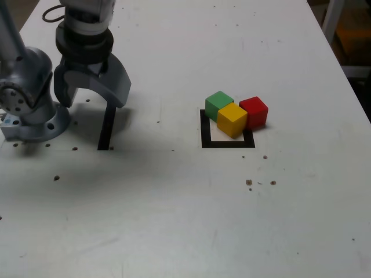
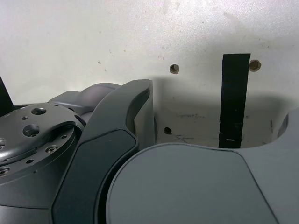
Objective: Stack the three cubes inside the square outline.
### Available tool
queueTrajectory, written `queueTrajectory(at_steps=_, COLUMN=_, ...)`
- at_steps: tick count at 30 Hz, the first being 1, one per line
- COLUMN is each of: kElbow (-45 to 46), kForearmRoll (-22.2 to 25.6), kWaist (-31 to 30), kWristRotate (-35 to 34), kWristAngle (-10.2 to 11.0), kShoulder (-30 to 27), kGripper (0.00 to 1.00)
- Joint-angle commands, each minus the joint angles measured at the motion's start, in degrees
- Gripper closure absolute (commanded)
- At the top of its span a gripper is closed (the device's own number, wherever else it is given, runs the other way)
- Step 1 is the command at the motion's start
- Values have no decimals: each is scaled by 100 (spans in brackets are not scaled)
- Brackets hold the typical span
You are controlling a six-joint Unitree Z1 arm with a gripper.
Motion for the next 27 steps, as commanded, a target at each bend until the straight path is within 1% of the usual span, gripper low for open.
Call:
queueTrajectory(at_steps=1, kElbow=-2, kForearmRoll=35, kWaist=14, kWristRotate=3, kWristAngle=-17, kShoulder=-50, kGripper=1)
queueTrajectory(at_steps=6, kElbow=3, kForearmRoll=170, kWaist=69, kWristRotate=3, kWristAngle=-76, kShoulder=-219, kGripper=1)
queueTrajectory(at_steps=8, kElbow=-18, kForearmRoll=241, kWaist=94, kWristRotate=3, kWristAngle=-170, kShoulder=-239, kGripper=1)
queueTrajectory(at_steps=11, kElbow=-41, kForearmRoll=326, kWaist=111, kWristRotate=3, kWristAngle=-441, kShoulder=-211, kGripper=1)
queueTrajectory(at_steps=15, kElbow=-24, kForearmRoll=329, kWaist=112, kWristRotate=-1, kWristAngle=-737, kShoulder=-205, kGripper=1)
queueTrajectory(at_steps=19, kElbow=-147, kForearmRoll=298, kWaist=111, kWristRotate=-23, kWristAngle=-919, kShoulder=-112, kGripper=0)
queueTrajectory(at_steps=21, kElbow=-253, kForearmRoll=309, kWaist=111, kWristRotate=-24, kWristAngle=-933, kShoulder=-59, kGripper=0)
queueTrajectory(at_steps=23, kElbow=-385, kForearmRoll=343, kWaist=111, kWristRotate=-14, kWristAngle=-903, kShoulder=-18, kGripper=0)
queueTrajectory(at_steps=25, kElbow=-571, kForearmRoll=445, kWaist=112, kWristRotate=5, kWristAngle=-833, kShoulder=32, kGripper=0)
queueTrajectory(at_steps=27, kElbow=-859, kForearmRoll=655, kWaist=113, kWristRotate=43, kWristAngle=-734, kShoulder=132, kGripper=0)
